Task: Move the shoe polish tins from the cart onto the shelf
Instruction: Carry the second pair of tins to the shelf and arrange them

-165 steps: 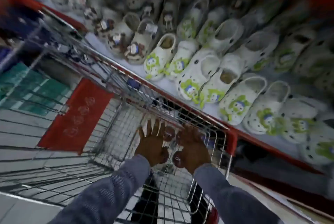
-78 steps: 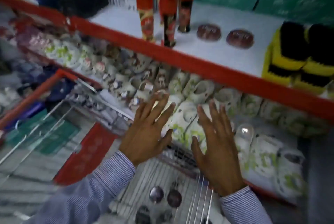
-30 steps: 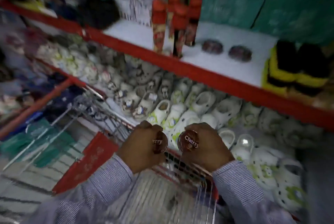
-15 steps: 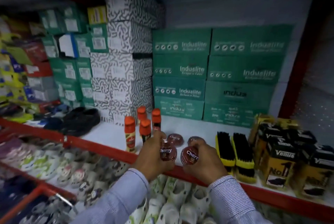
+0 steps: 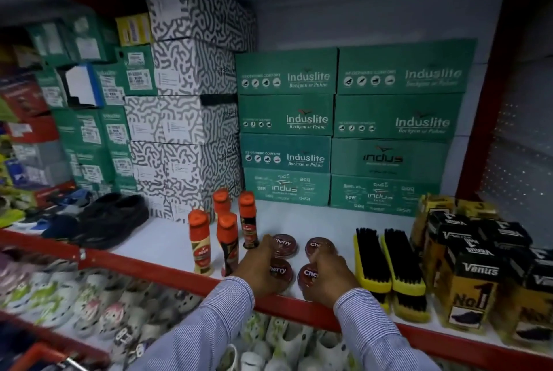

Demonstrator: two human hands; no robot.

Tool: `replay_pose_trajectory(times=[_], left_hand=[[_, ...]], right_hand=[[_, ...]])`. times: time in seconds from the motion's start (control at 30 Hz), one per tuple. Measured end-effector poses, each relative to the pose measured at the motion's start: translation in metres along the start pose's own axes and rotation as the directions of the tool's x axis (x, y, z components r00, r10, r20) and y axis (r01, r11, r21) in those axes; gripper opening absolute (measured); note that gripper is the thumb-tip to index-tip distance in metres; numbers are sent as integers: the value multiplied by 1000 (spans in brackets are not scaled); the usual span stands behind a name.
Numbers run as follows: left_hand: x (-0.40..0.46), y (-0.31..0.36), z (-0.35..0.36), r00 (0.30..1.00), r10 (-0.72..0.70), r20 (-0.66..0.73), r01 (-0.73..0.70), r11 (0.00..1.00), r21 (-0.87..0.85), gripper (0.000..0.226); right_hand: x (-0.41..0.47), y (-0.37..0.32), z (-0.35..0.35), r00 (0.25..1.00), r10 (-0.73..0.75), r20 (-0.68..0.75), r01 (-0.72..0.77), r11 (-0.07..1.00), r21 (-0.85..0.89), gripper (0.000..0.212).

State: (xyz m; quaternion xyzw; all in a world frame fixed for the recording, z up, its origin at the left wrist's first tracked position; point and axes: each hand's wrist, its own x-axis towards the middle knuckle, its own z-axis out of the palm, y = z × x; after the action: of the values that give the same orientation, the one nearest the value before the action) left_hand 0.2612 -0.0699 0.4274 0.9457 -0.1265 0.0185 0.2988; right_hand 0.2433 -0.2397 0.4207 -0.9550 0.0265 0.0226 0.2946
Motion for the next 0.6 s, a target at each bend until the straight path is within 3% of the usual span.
replay_pose_trajectory(times=[0.17, 0.27, 0.43, 0.6], left_hand=[[27, 3, -8, 993, 96, -70, -93, 995, 42, 44], [44, 5, -4, 994, 71, -86, -63, 994, 88, 34], [57, -1, 7, 992, 95, -81, -89, 994, 70, 20], [63, -8, 12, 983, 140, -119, -136, 990, 41, 18]], right_hand=[[17, 5, -12, 984, -128, -128, 135, 990, 49, 44], [38, 1, -15, 963, -114, -246, 138, 987, 84, 35], [65, 10, 0, 971, -55, -231, 66, 997, 43, 20], [71, 15, 5, 965, -85, -249, 100, 994, 49, 22]])
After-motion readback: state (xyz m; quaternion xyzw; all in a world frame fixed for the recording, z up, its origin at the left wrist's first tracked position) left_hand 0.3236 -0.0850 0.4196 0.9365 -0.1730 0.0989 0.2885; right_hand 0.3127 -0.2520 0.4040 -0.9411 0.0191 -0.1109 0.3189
